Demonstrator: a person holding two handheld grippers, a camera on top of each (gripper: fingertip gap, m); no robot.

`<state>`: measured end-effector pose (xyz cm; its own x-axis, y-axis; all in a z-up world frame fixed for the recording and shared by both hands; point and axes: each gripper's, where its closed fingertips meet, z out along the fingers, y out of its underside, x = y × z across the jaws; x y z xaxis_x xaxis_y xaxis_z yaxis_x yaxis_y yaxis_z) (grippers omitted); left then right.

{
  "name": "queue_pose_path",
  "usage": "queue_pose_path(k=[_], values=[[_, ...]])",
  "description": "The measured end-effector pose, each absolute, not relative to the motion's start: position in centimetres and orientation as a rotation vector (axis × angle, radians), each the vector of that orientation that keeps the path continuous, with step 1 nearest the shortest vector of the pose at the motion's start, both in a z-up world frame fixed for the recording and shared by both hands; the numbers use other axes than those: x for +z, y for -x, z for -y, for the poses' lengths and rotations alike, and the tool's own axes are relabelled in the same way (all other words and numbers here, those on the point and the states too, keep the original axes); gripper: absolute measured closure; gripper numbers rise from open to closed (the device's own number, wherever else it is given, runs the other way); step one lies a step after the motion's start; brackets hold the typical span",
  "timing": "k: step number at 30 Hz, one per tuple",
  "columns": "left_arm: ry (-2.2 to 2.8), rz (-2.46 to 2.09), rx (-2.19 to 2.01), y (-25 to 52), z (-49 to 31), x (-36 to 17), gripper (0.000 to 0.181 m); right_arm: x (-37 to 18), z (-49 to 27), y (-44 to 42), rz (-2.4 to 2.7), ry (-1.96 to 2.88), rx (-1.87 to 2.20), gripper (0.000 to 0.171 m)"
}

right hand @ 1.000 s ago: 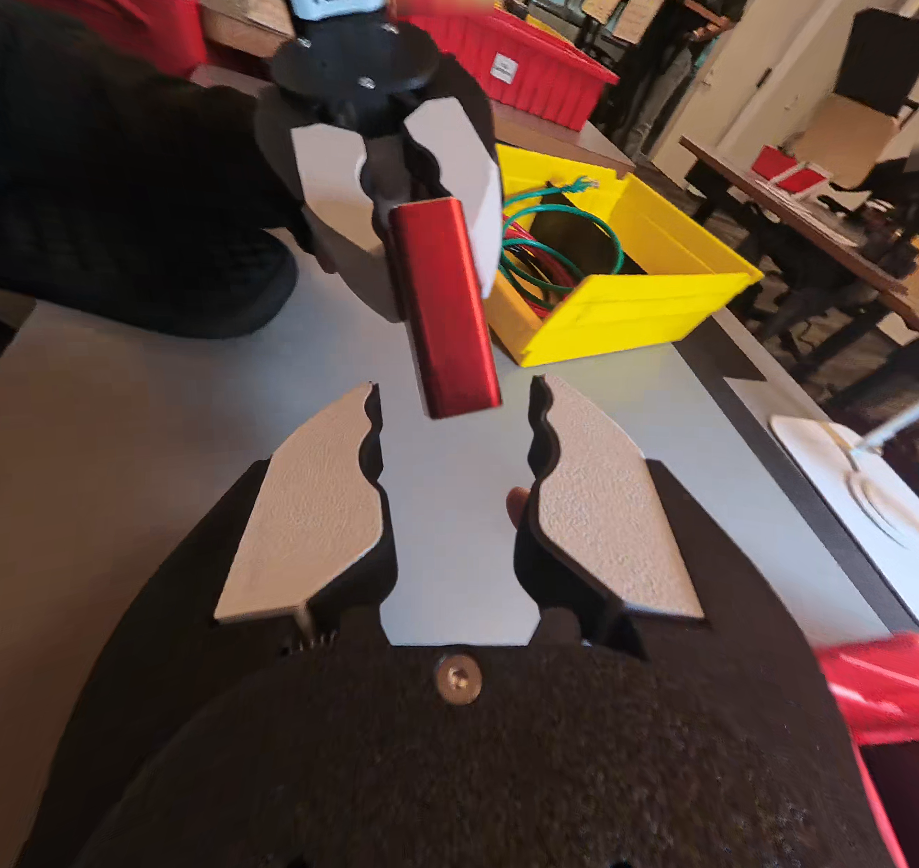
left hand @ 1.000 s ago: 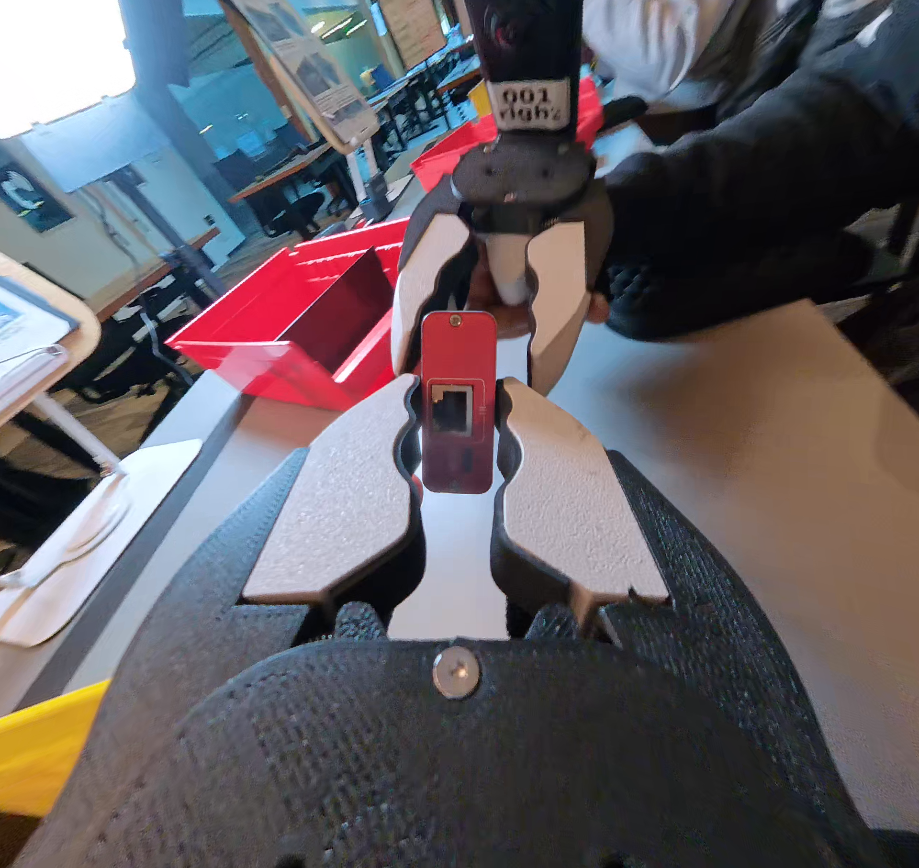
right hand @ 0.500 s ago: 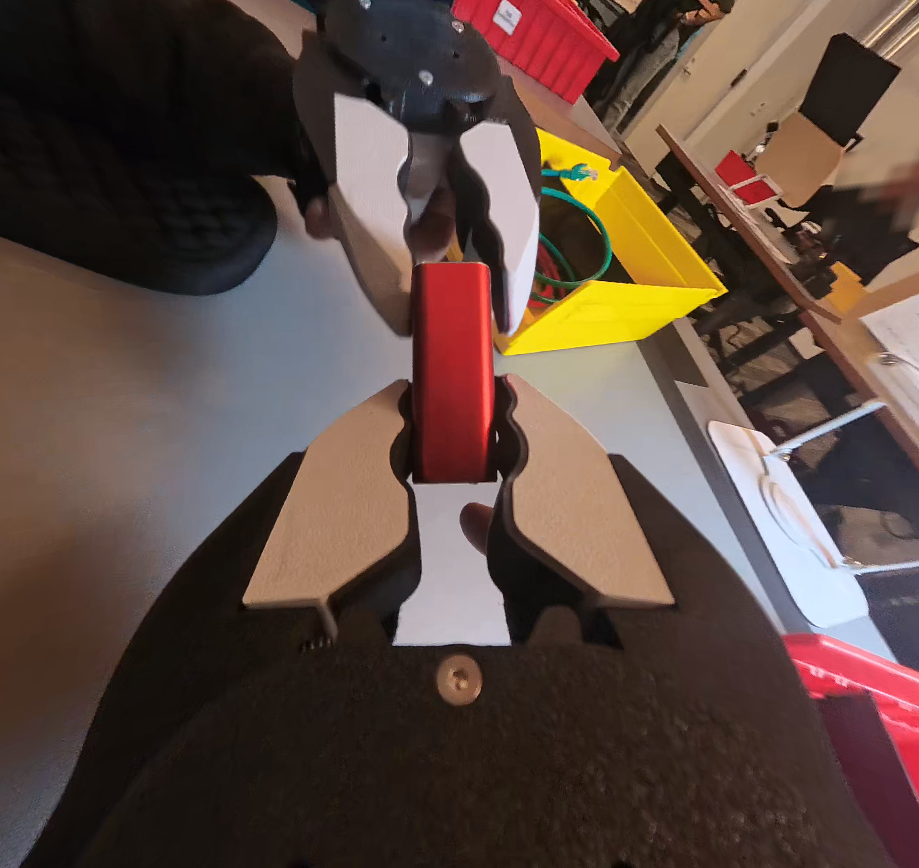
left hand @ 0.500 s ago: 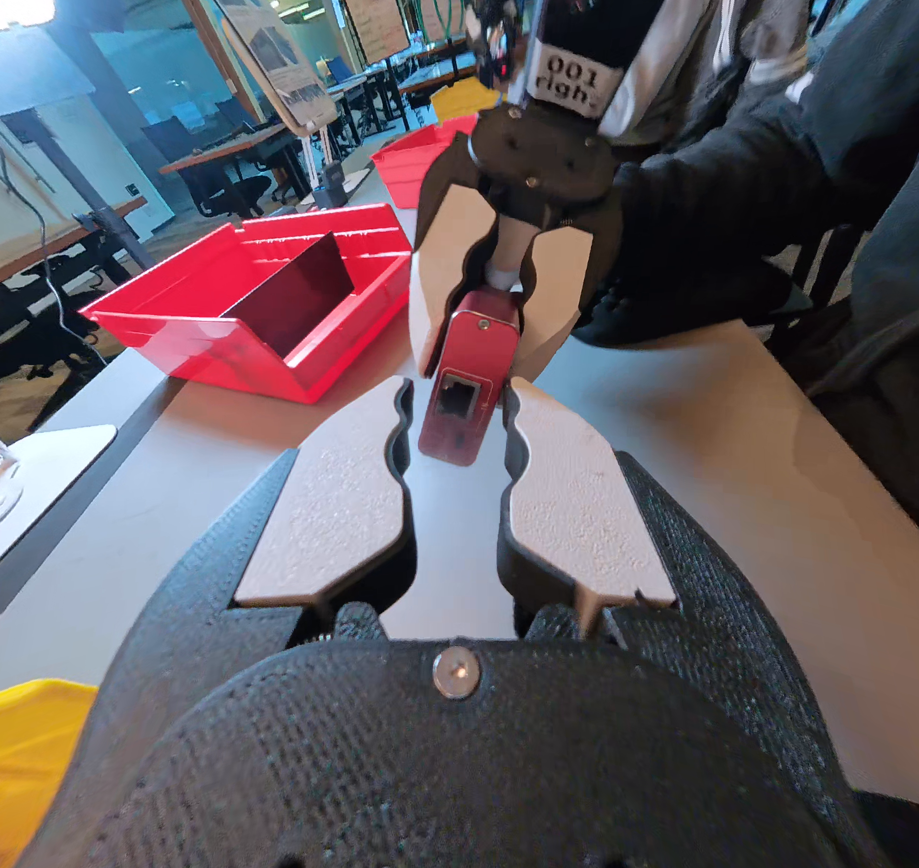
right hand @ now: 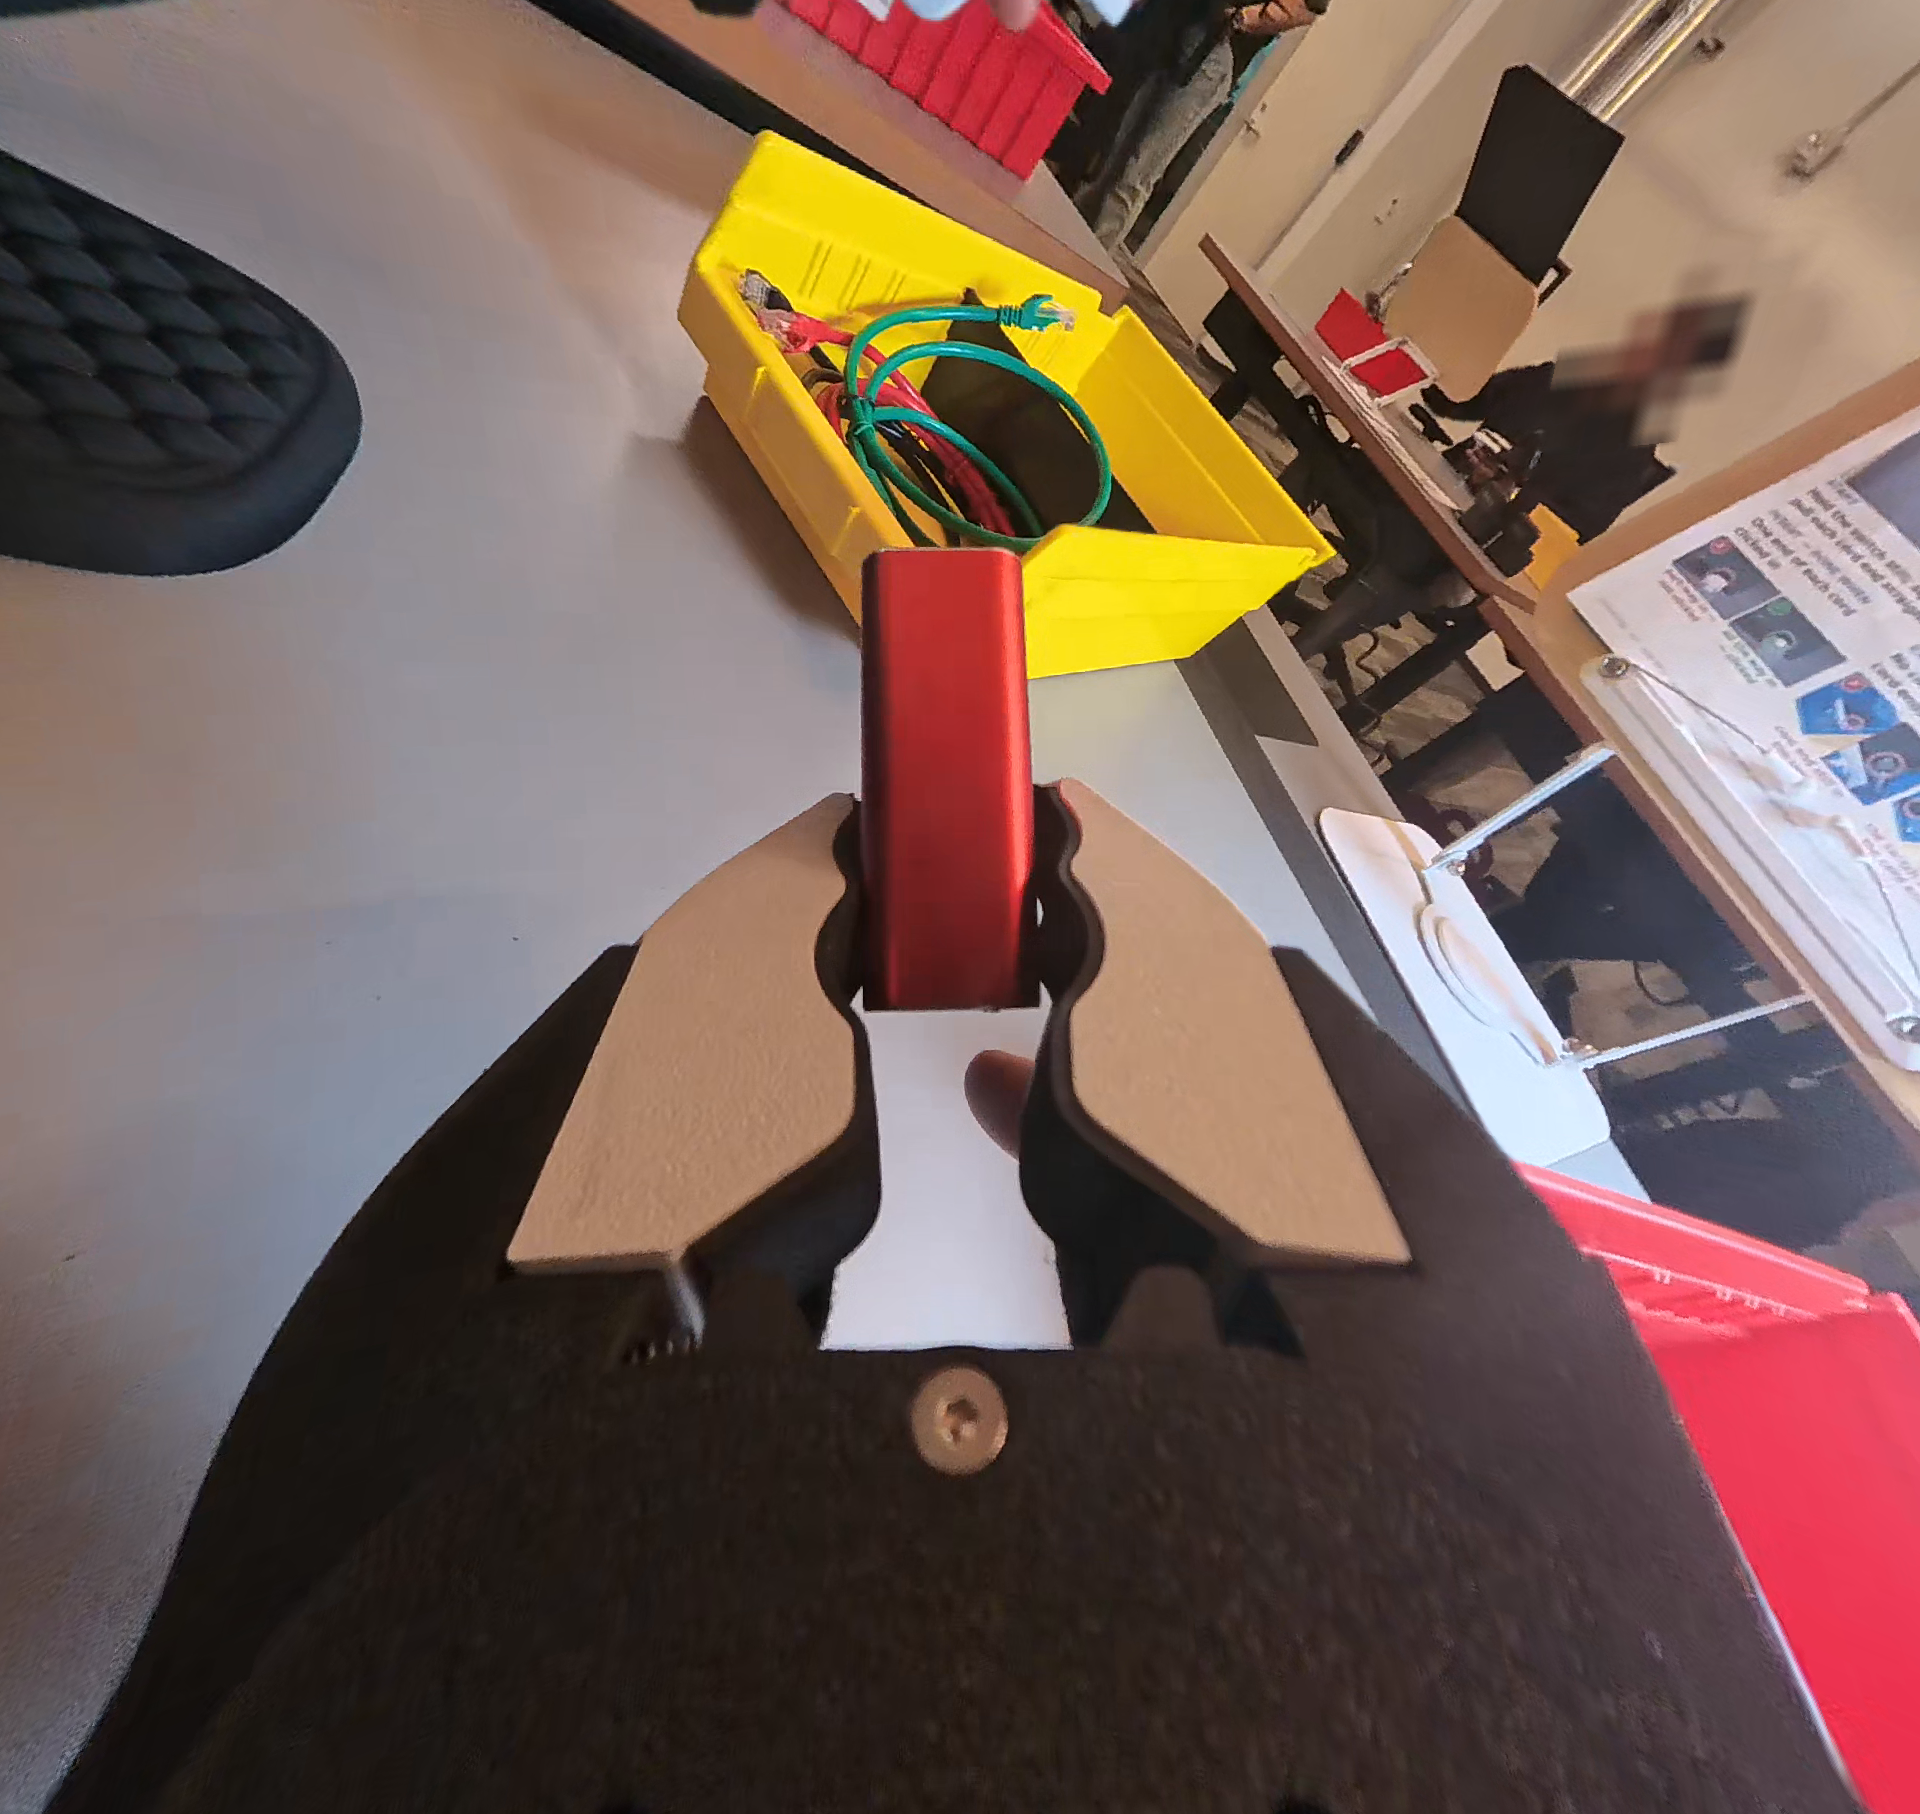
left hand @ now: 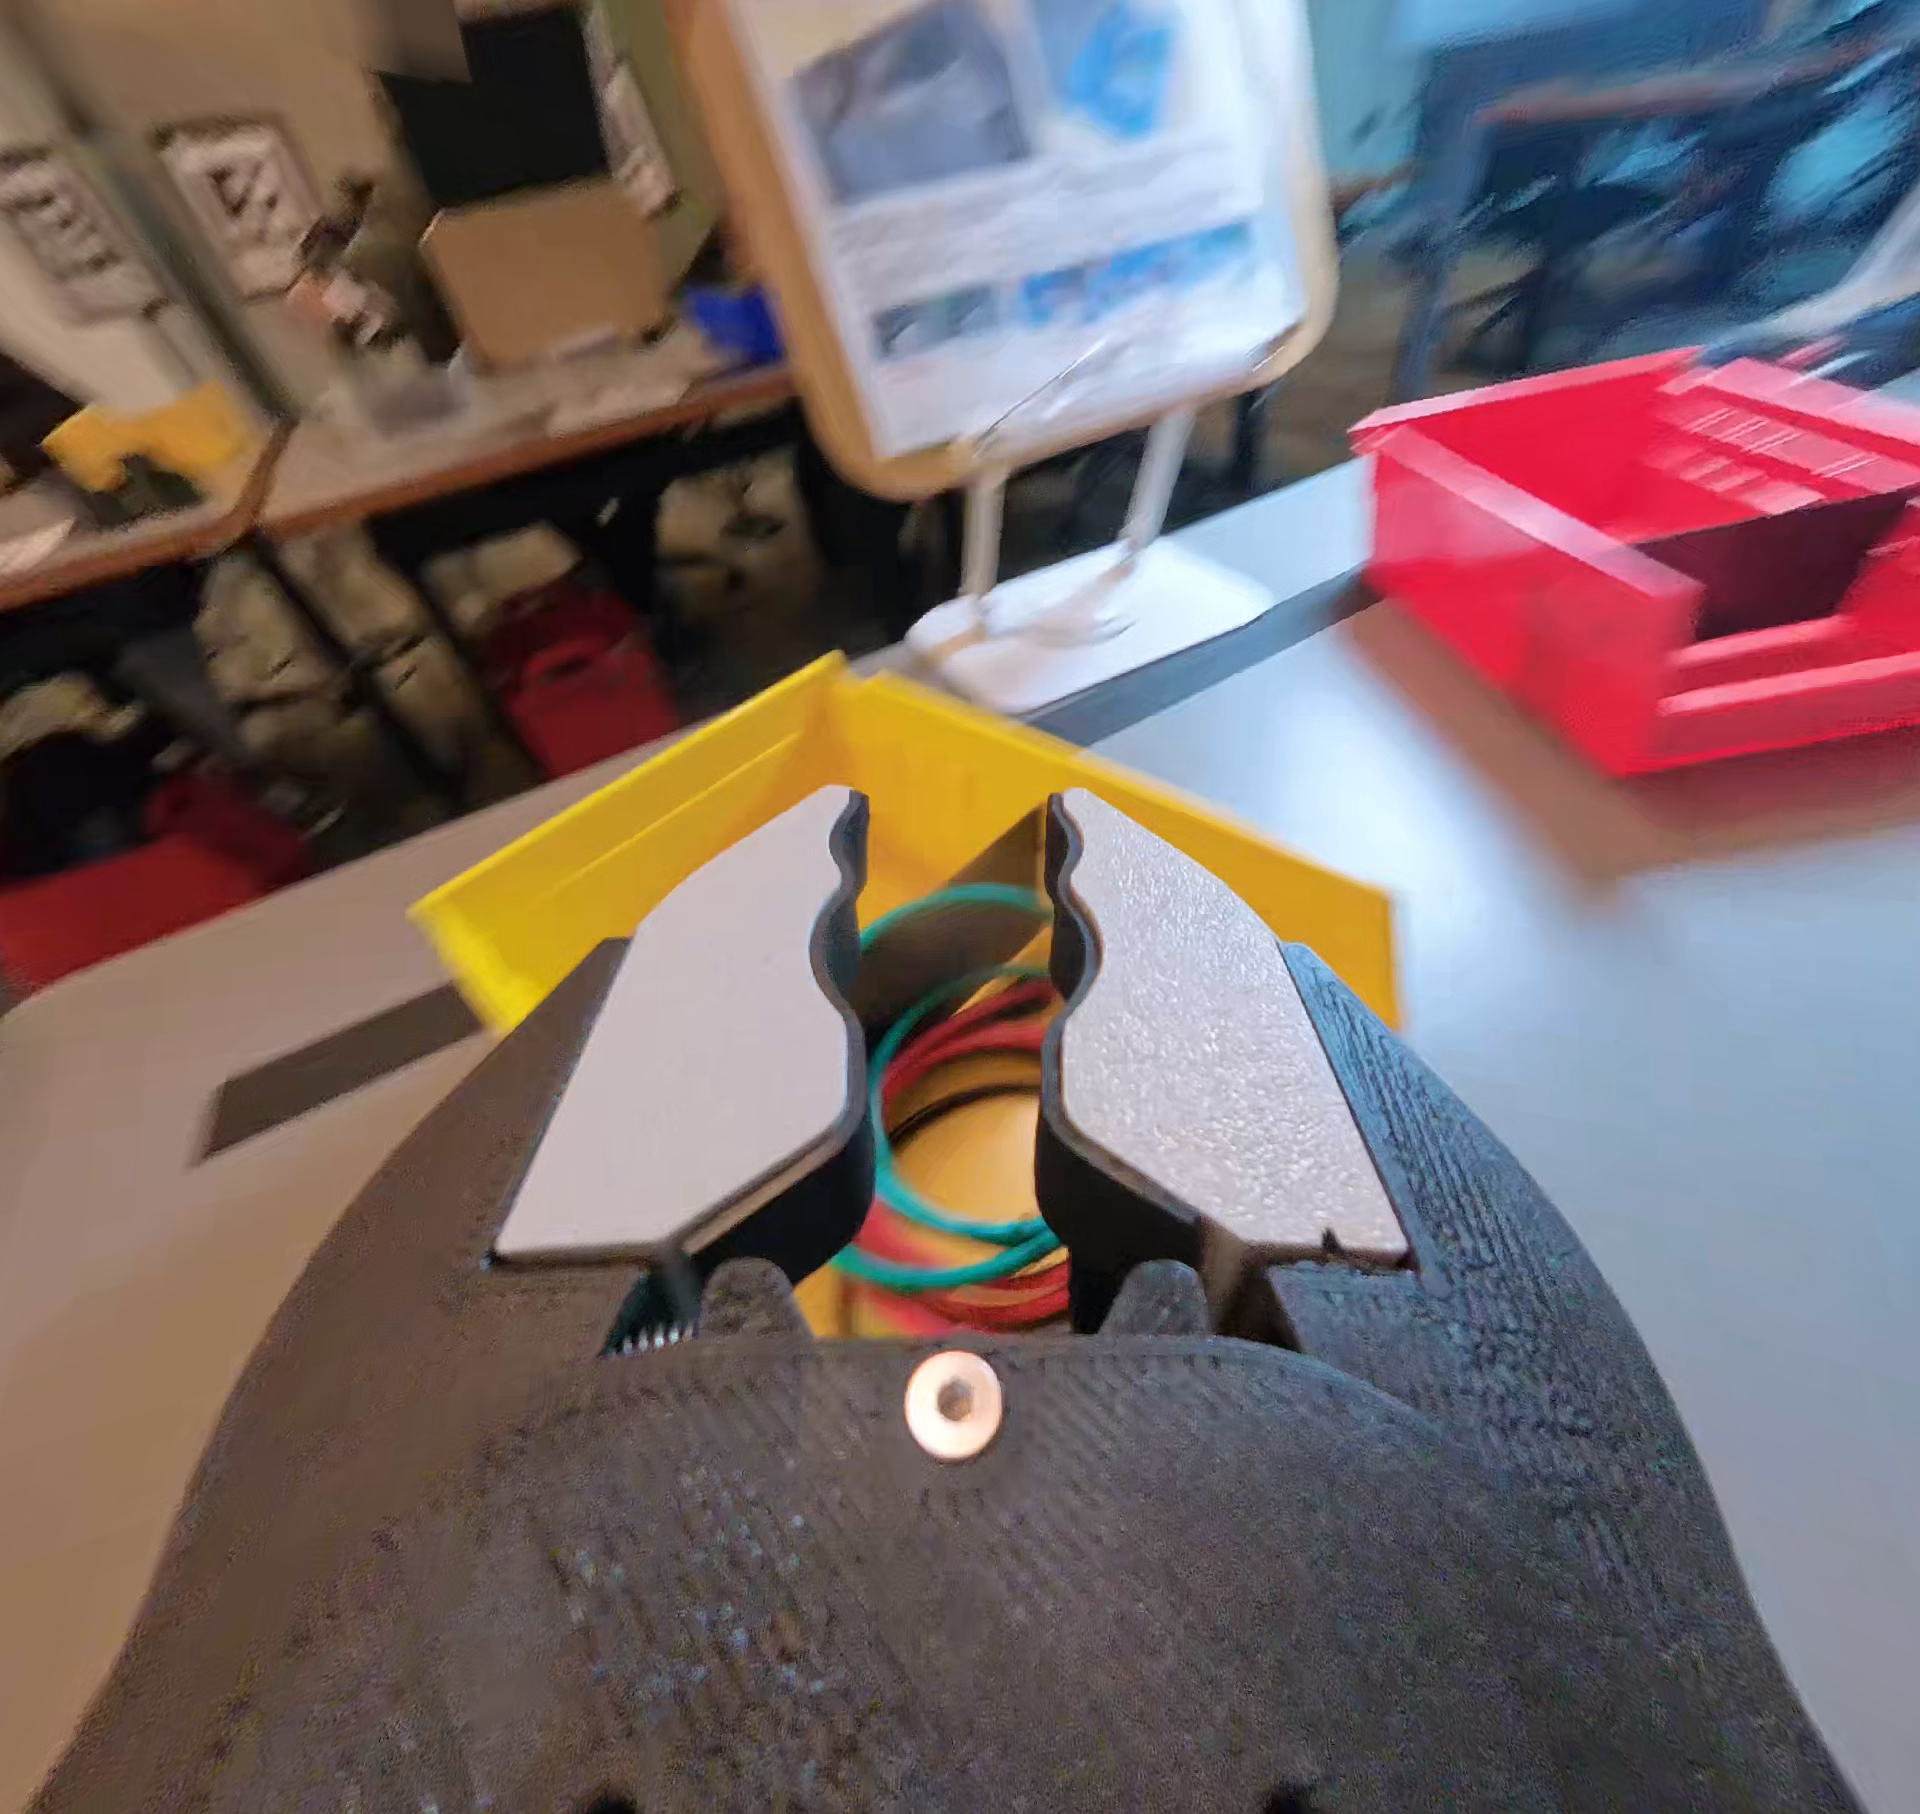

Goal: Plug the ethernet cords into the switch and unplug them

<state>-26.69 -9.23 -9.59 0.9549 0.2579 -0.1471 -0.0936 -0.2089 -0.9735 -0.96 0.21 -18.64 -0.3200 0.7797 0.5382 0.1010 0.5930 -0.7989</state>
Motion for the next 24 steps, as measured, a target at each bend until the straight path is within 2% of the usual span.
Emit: queue_pose_path(k=[4, 10, 15, 24], values=[[2.094, 0.226, 0.435, 32.5, 9.8, -14.3, 0.144, -18.7, -0.7, 1.2, 1.768, 0.758, 0.845, 0.142], [2.392, 0.227, 0.525, 37.1, 8.5, -20.1, 0.151, -18.8, -0.9, 1.1, 1.752, 0.774, 0.862, 0.142], [2.485, 0.103, 0.679, 38.2, 7.9, -20.8, 0.159, -19.0, -1.1, 1.1, 1.757, 0.786, 0.870, 0.142], [2.560, -0.027, 0.801, 38.2, 8.3, -21.4, 0.161, -19.1, -1.2, 1.1, 1.755, 0.815, 0.919, 0.142]])
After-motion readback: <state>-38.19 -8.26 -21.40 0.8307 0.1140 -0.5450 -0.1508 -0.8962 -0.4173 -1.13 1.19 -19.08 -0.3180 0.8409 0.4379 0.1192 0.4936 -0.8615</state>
